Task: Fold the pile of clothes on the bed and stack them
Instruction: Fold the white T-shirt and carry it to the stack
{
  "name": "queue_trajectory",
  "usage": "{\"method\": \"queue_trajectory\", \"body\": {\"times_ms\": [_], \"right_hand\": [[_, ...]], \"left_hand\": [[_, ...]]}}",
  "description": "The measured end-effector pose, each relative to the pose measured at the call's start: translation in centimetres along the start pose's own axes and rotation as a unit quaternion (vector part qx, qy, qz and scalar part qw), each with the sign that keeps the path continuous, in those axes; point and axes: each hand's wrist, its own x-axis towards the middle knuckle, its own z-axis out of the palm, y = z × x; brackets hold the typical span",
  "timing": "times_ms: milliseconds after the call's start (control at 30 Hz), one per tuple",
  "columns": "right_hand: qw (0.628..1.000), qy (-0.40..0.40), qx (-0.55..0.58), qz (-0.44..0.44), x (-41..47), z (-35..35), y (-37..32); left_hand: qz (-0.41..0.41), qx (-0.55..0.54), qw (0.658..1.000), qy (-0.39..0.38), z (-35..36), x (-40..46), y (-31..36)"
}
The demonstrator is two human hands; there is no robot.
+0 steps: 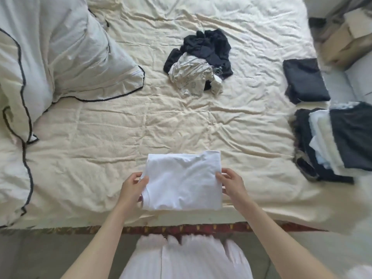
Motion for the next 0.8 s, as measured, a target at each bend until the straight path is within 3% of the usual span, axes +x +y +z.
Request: {"method": "queue_trajectory", "body": {"times_ms": [233,433,667,800], "right_hand": [[0.991,0.101,0.074,-0.039,-10.3,-9.9,4.1],[0.969,0.204,0.132,-0.041,-16.4,-18.9,9.8],[0.922,0.300,0.241,-0.044,-20.5,-32.0,14.3],[0.898,0.334,0.277,-0.064,-21.8,-41.6,15.5]], "left_hand": [[0.085,0.077,0.989,-0.094,5.7,-8.4,-0.3],[0.086,0.125,0.972,-0.181,14.8,-13.7,-1.6],[0.144,0.184,0.928,-0.290,29.1,-19.3,1.6],[0.178,0.195,0.913,-0.312,39.8,-23.2,2.8]]}}
